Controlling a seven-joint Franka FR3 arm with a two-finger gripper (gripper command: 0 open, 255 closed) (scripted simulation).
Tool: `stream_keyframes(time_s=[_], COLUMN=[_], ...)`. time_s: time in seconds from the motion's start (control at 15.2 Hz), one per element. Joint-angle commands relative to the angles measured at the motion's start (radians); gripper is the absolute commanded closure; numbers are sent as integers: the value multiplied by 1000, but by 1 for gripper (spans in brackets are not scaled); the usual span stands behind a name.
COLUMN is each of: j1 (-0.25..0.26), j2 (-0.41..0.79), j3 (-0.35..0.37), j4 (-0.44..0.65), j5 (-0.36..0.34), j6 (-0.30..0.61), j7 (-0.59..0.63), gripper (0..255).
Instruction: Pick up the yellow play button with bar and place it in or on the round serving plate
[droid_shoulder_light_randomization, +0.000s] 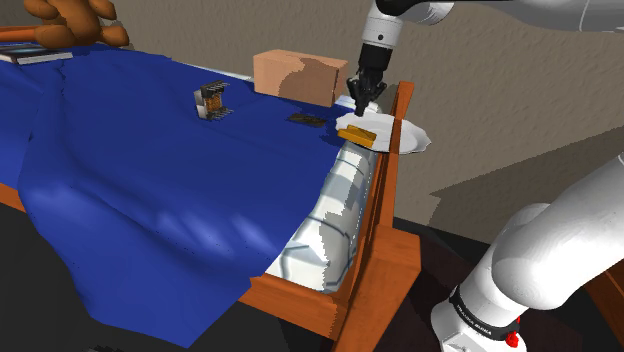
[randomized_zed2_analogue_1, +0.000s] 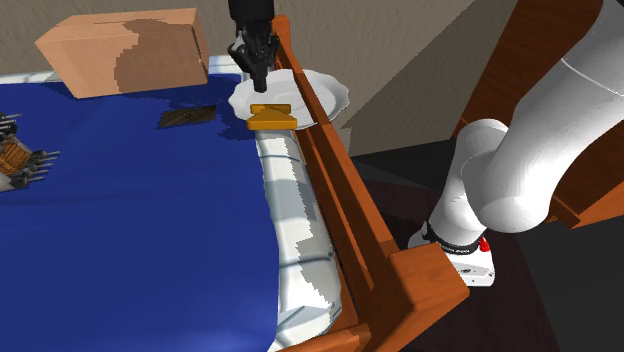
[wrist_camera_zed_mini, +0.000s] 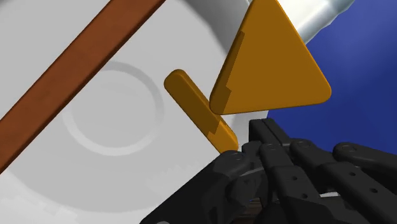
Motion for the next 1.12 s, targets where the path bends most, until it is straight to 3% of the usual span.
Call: stream_keyframes(time_s=[0.0, 0.07, 0.13, 0.4, 1.06], j1=[0, 0, 0, 16, 23], j2=[0, 0, 0, -135, -147], j3=[0, 0, 0, -15, -5], j4=[0, 0, 0, -203, -319], j5=[0, 0, 0, 73, 87], j6=[0, 0, 0, 68, 173], j7=[0, 0, 0, -89, -99], gripper=[255, 255, 0, 0, 0])
